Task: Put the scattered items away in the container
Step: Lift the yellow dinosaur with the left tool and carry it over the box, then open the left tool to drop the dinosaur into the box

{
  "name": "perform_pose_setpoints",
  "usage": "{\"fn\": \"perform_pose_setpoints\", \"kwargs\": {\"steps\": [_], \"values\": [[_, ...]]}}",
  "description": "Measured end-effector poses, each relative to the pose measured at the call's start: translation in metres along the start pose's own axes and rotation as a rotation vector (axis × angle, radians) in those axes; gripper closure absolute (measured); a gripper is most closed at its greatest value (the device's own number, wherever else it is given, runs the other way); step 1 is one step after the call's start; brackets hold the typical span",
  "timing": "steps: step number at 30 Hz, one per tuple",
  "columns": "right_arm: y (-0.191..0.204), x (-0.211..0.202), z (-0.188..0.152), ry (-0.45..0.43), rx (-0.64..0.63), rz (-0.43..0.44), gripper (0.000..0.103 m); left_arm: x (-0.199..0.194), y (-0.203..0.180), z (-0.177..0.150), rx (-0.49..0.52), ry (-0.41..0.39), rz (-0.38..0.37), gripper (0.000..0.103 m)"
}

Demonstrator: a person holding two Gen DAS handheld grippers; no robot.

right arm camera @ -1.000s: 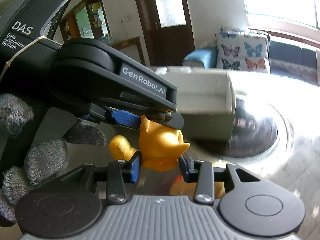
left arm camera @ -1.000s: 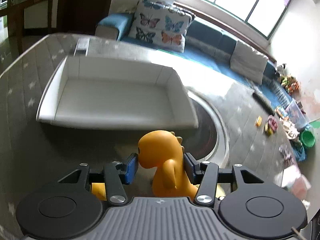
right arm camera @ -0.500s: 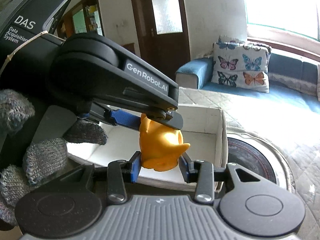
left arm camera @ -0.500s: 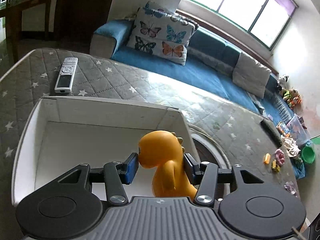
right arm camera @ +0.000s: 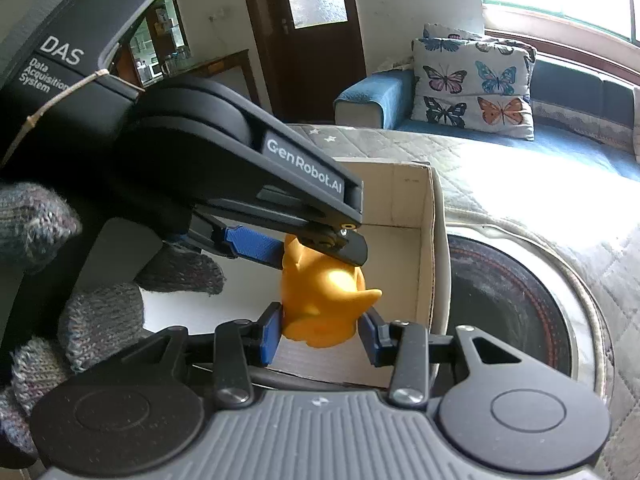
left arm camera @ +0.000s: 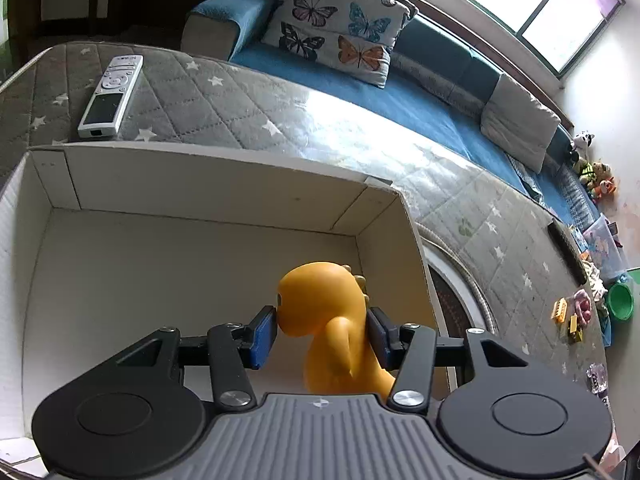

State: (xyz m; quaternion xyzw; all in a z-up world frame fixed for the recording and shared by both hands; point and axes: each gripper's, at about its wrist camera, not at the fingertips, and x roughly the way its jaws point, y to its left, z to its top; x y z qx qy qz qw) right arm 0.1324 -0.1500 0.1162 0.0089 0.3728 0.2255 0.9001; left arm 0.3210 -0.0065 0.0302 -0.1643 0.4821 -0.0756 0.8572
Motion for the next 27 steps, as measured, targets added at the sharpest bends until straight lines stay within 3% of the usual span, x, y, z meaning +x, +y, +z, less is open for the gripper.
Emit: {"fn": "perform_pose_setpoints", "kwargs": {"steps": [11, 16, 27], "values": [[-0.015, 0.0, 0.01, -0.009, -0.006, -0.008, 0.058, -0.006, 0.002, -0.001, -0.004, -0.01, -0.039, 0.052], [-0.028, 0.009, 0.02, -0.008, -0.001, -0.017, 0.057, -0.01, 0.0, -0.001, 0.01, -0.008, -0.09, 0.052], [-0.042, -0.004, 0.034, -0.055, 0.002, -0.032, 0.055, -0.036, -0.006, -0.014, 0.059, -0.027, -0.05, 0.052]]}}
